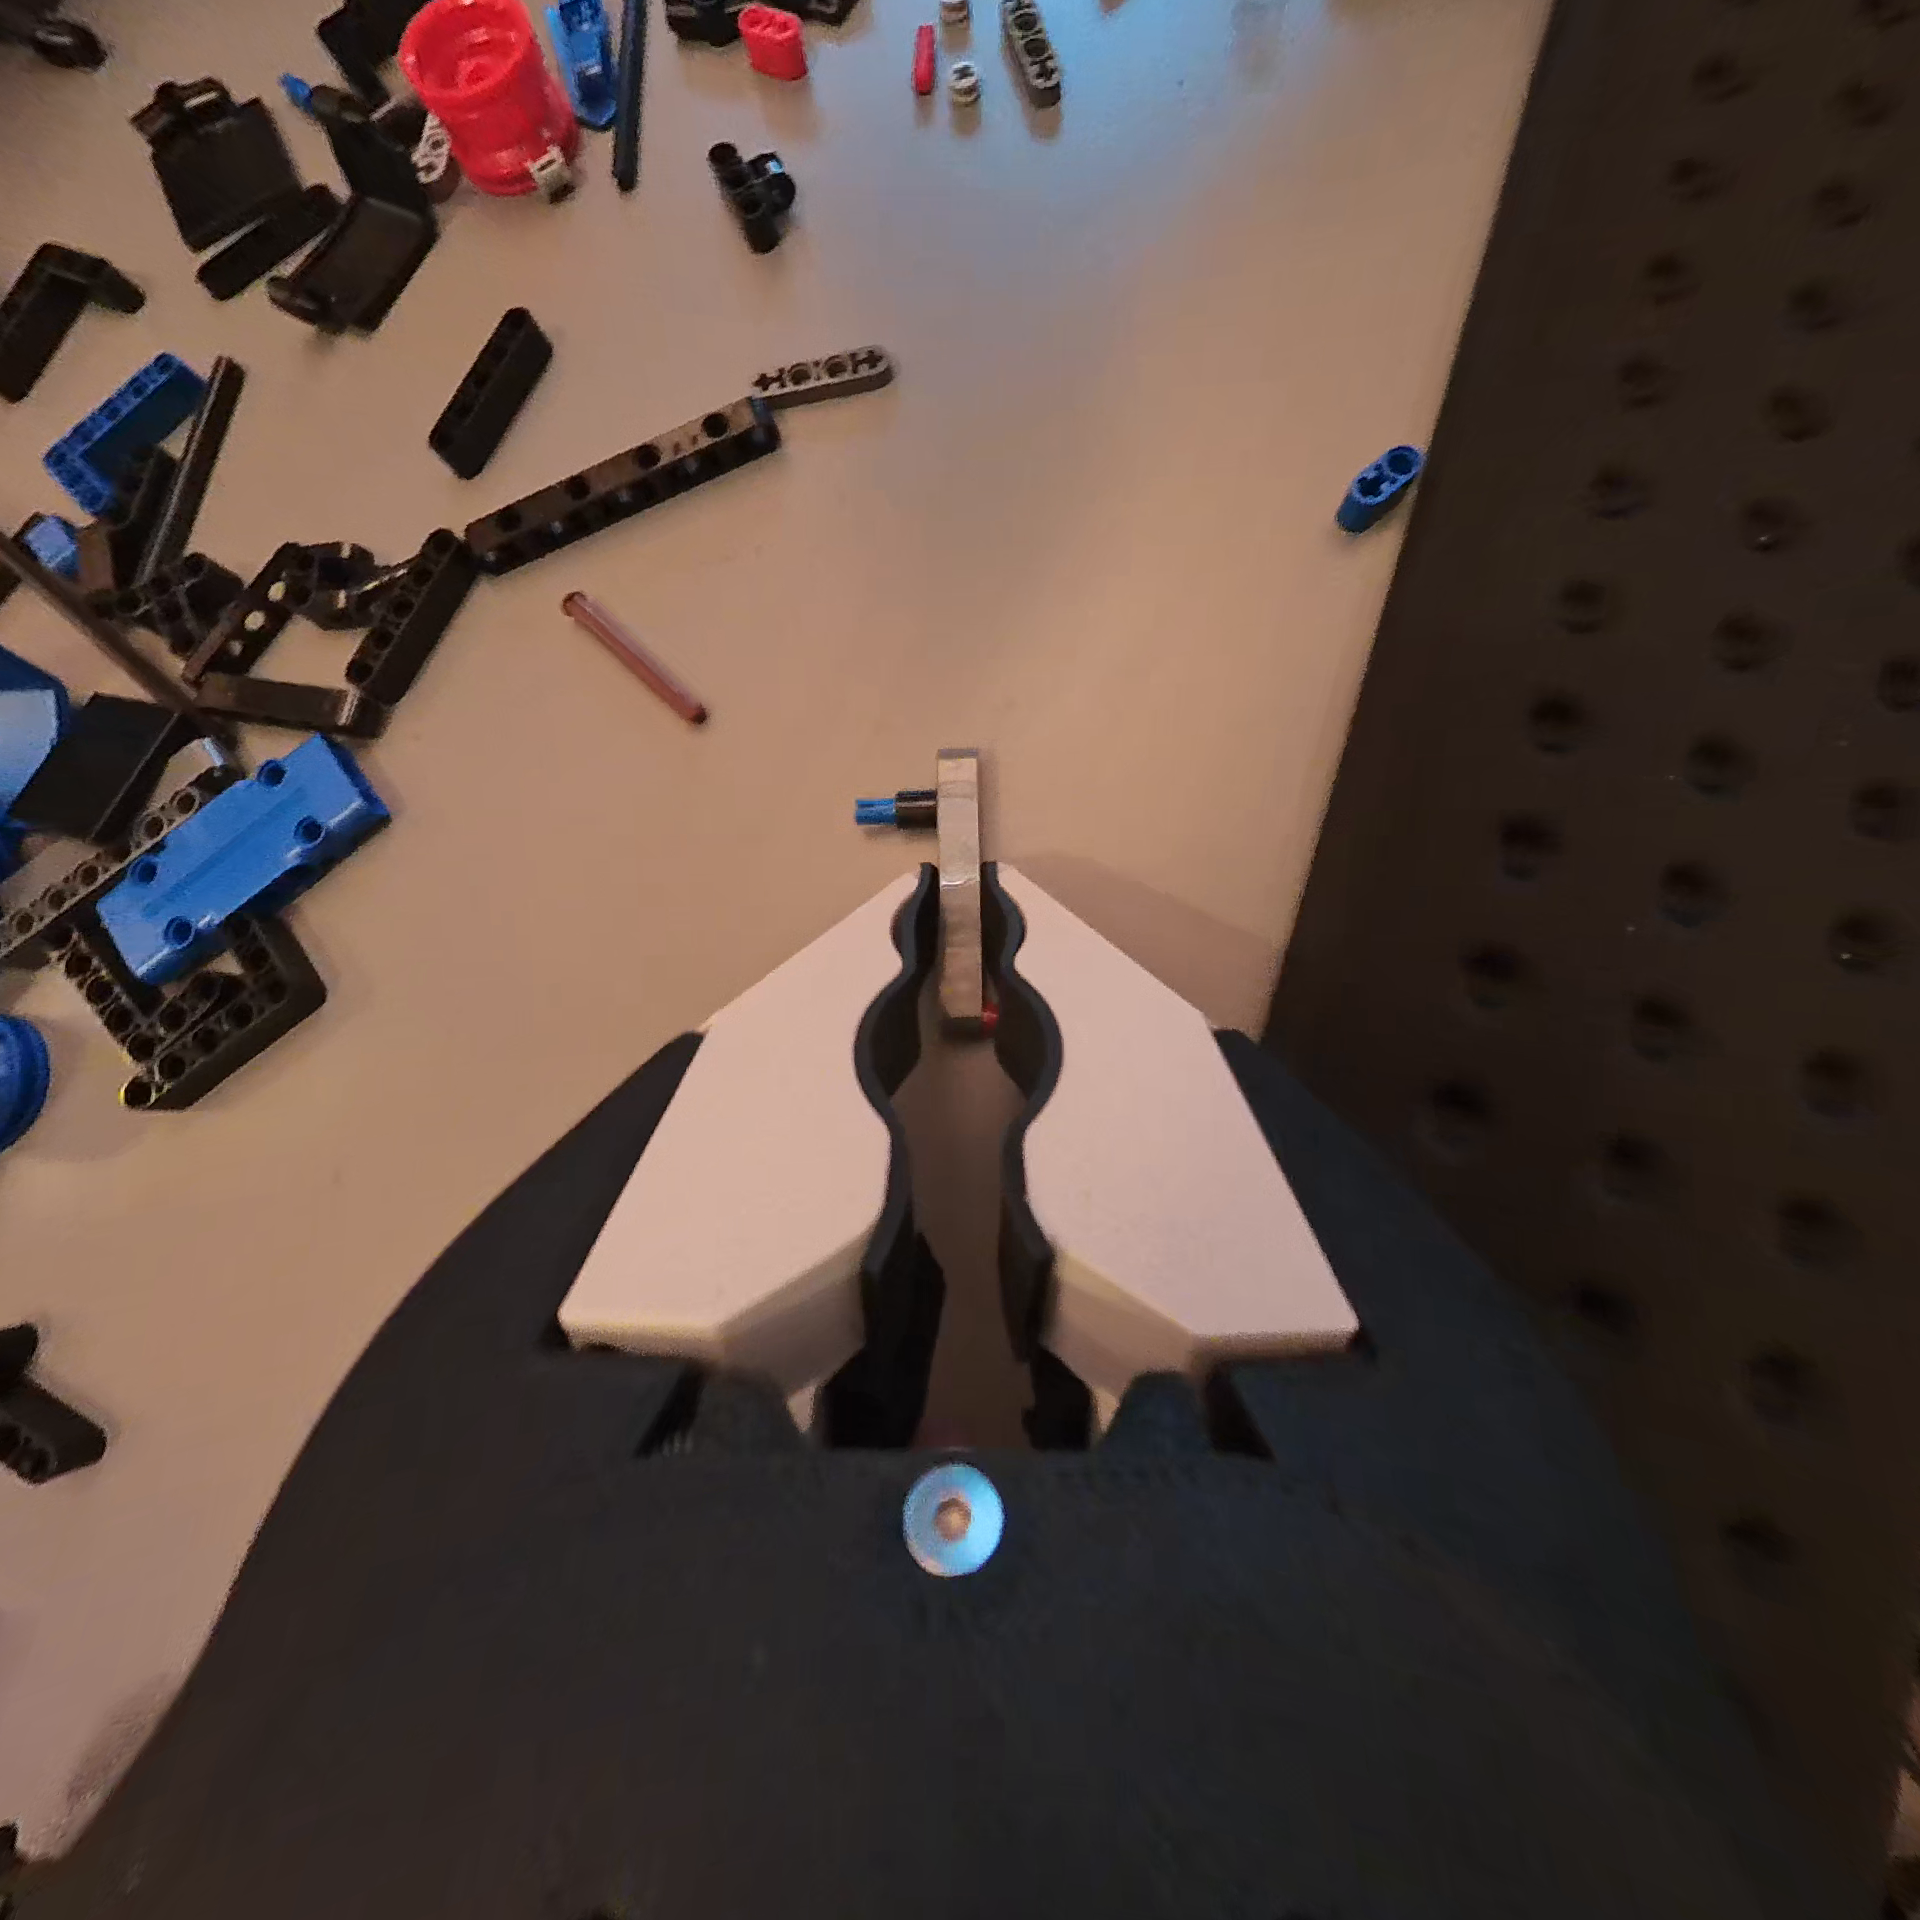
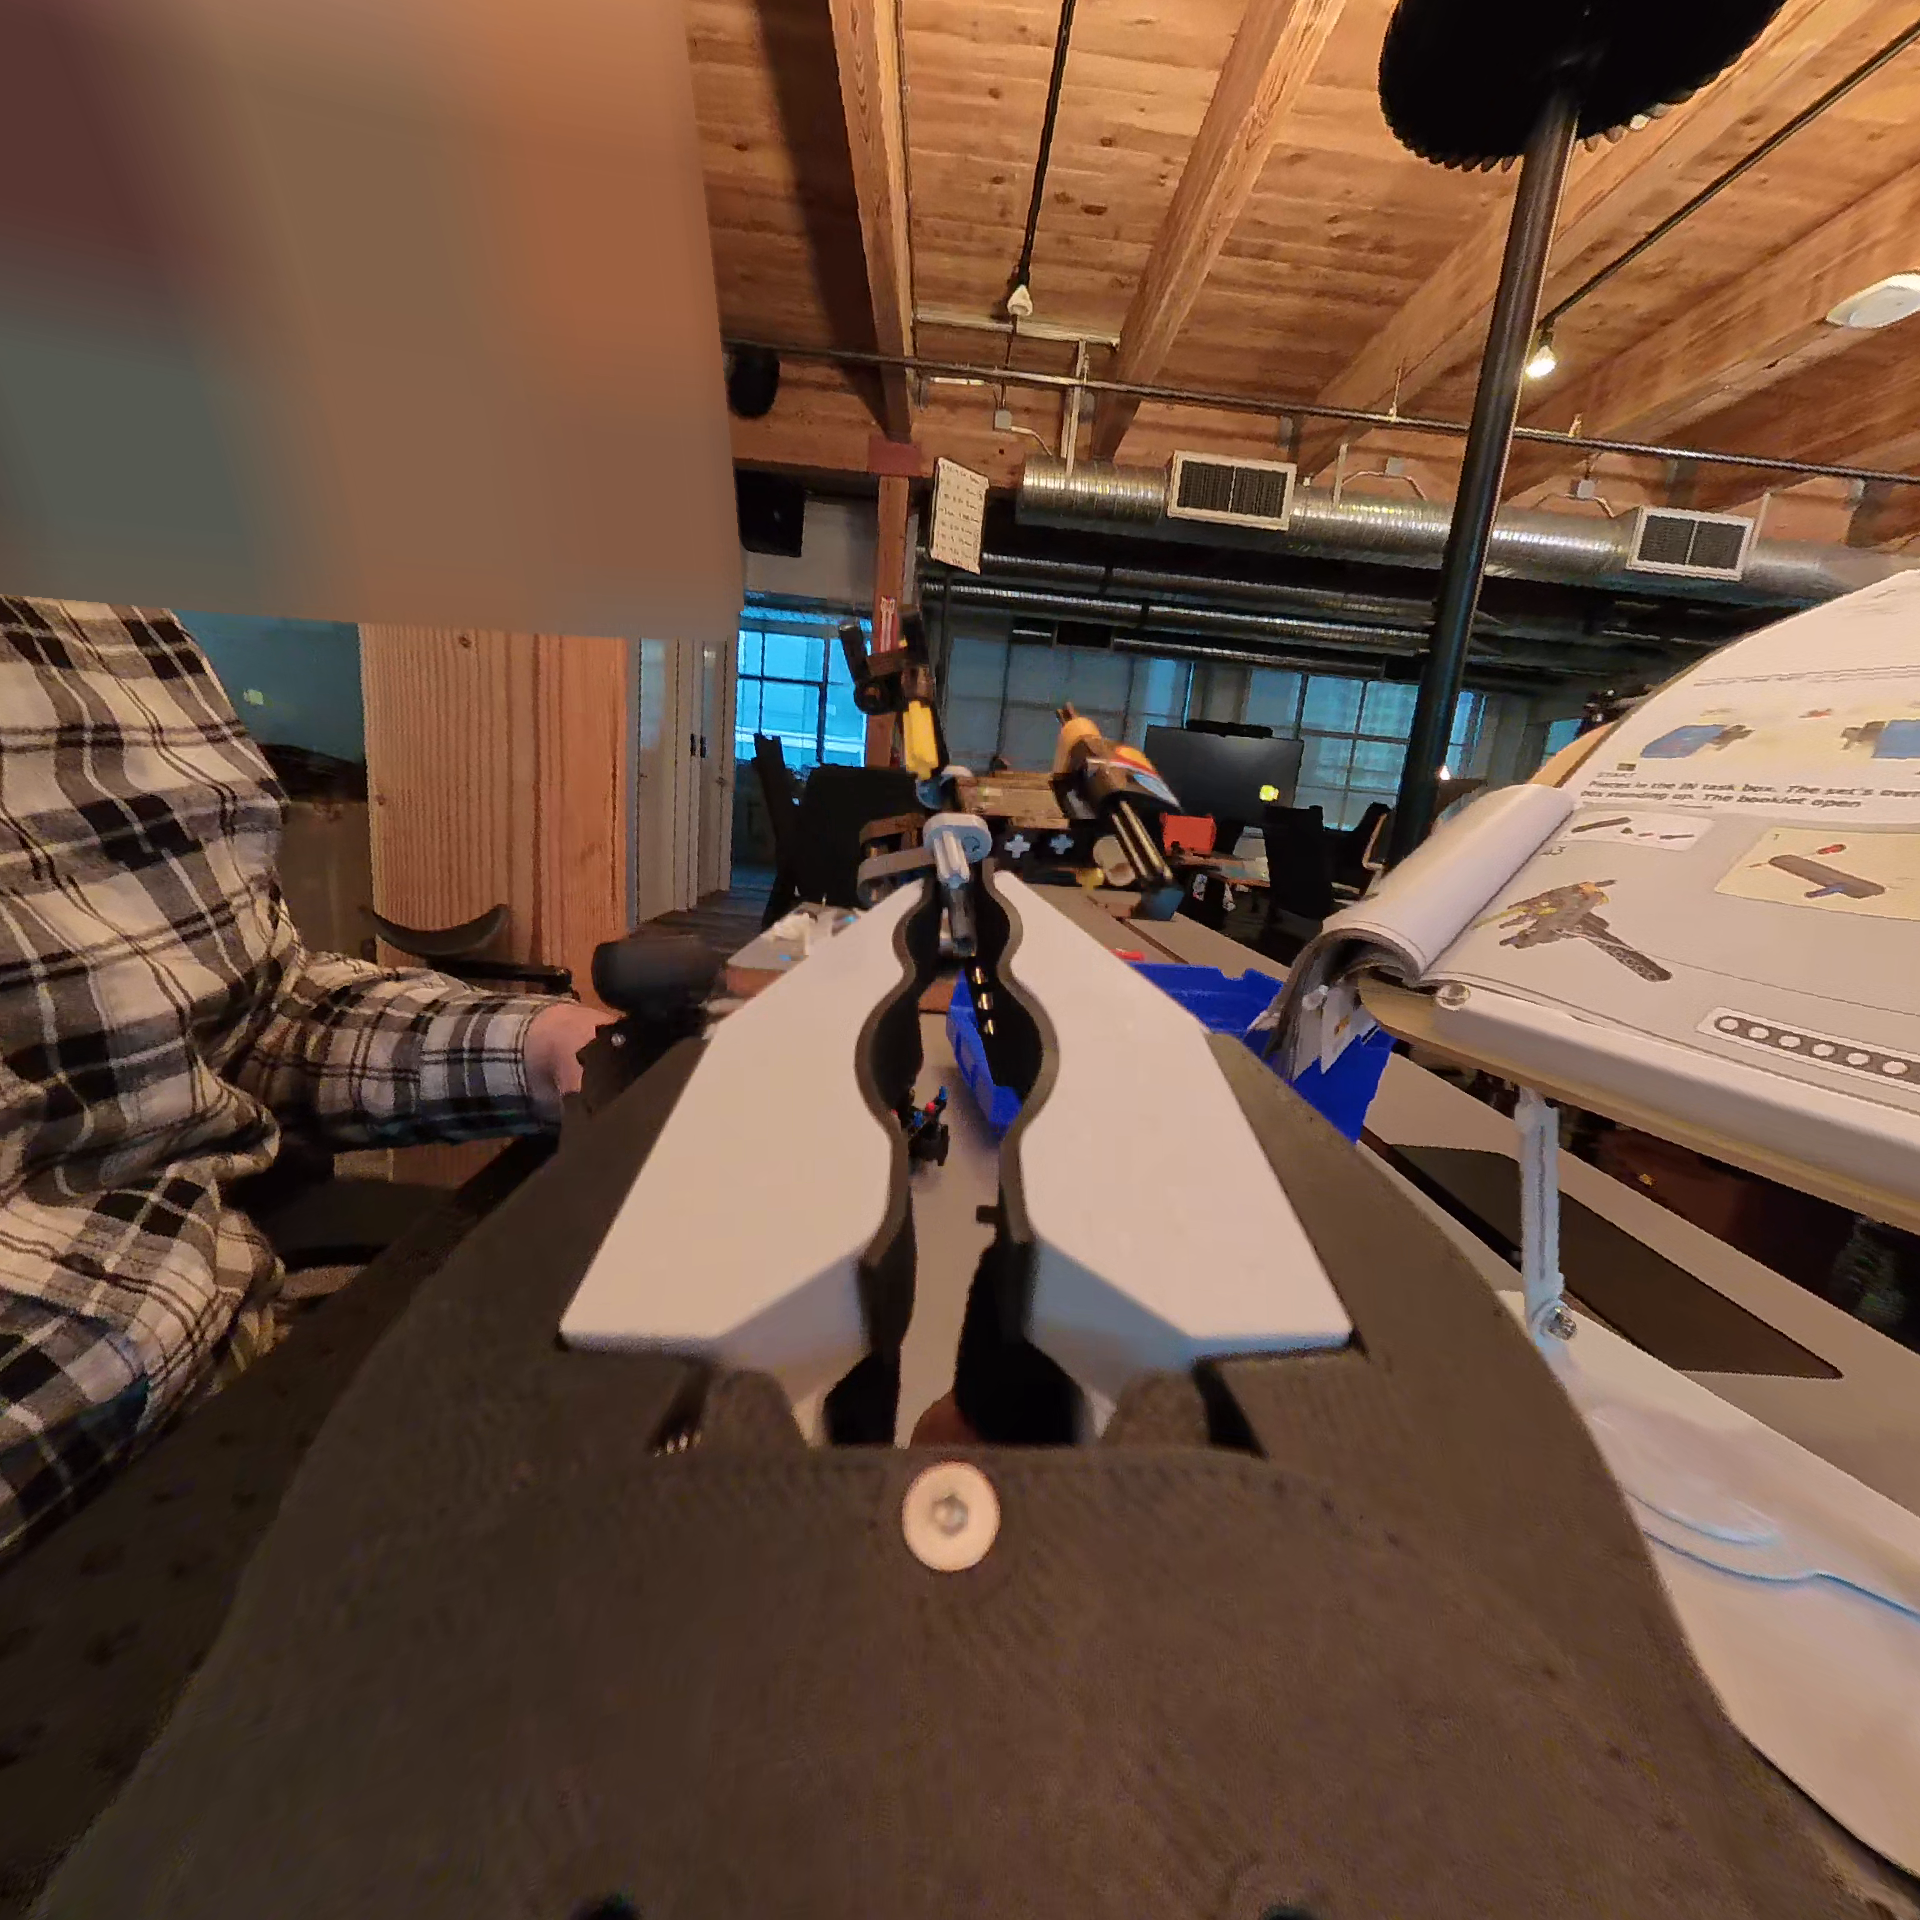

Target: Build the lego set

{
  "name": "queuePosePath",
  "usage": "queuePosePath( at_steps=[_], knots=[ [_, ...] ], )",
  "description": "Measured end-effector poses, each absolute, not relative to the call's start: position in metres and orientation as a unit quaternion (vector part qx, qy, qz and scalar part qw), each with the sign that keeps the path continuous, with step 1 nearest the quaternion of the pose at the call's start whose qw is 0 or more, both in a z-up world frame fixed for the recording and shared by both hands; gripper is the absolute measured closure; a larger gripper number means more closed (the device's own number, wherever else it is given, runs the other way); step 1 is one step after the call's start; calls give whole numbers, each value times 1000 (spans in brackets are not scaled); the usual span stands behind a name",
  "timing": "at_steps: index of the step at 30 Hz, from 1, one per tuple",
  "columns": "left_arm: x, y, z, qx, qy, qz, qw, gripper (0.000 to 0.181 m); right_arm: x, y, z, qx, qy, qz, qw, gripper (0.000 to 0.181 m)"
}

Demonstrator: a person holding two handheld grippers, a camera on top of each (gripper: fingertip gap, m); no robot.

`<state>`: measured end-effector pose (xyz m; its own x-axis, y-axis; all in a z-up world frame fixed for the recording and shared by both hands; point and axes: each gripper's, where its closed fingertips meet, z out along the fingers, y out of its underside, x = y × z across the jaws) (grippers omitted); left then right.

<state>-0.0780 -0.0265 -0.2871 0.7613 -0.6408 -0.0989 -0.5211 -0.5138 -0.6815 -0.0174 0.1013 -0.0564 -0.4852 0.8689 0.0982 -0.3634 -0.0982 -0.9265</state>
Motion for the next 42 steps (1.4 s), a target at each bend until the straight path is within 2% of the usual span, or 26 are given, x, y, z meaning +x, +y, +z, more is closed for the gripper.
queuePosePath(
  at_steps=[9,14,18,22,27,32,42],
  knots=[
    [-103,-25,-284,-880,289,-58,372,176,-35,92,-79,-265,-582,589,494,178],
    [-114,-18,-264,-873,271,-40,404,150,-48,84,-93,-264,-624,514,526,178],
    [-130,-3,-221,-844,258,10,471,144,-53,80,-97,-255,-644,464,552,178],
    [-124,12,-154,-778,264,42,569,146,-58,73,-106,-244,-669,421,562,178],
    [-101,28,-110,-720,301,80,620,148,-62,61,-114,-229,-687,408,556,178],
    [-85,35,-108,-707,330,70,622,161,-62,57,-115,-225,-691,411,550,178],
    [-82,33,-100,-677,330,103,649,164,-63,58,-112,-234,-680,426,549,176]
  ],
)
